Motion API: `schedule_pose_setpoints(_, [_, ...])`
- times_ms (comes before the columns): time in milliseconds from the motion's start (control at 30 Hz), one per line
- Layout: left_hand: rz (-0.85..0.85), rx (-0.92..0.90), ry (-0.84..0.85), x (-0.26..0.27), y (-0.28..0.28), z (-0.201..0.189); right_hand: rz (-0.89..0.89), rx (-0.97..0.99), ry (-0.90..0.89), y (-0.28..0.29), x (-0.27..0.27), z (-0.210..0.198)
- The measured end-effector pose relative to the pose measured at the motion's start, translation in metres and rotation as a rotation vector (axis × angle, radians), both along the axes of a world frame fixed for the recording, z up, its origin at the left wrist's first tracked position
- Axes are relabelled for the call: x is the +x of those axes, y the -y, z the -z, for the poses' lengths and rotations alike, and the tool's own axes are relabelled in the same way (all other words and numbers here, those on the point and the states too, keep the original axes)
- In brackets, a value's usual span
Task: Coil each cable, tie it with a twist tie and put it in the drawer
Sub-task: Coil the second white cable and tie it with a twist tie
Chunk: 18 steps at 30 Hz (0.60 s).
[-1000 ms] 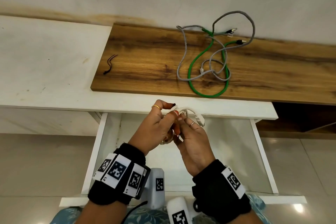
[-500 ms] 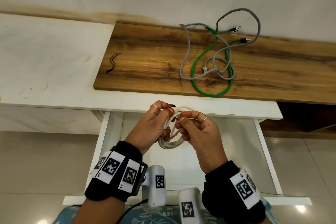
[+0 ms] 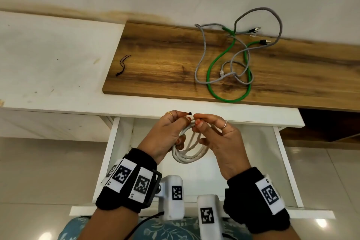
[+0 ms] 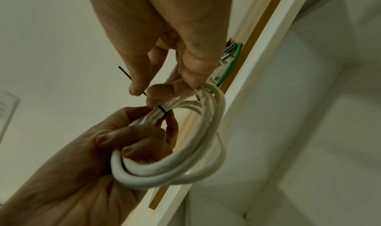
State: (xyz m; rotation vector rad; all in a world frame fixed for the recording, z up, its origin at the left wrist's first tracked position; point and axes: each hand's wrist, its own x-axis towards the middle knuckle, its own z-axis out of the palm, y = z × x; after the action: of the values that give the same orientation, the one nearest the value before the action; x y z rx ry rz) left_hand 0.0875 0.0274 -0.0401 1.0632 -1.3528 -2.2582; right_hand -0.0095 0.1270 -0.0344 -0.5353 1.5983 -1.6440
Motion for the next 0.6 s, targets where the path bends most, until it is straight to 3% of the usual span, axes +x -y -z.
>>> schedule_pose_setpoints(433, [-0.01,0.058,-0.049,-0.005,-0.006,-0.004,0.144,0.09,0.08,0.002,-0.01,-0.01])
schedule_pose_setpoints(600, [-0.036,0.037,-0.061,-0.007,-0.006,-0.004,0.131,0.113,-0.159,0.0,-0.014,-0.015])
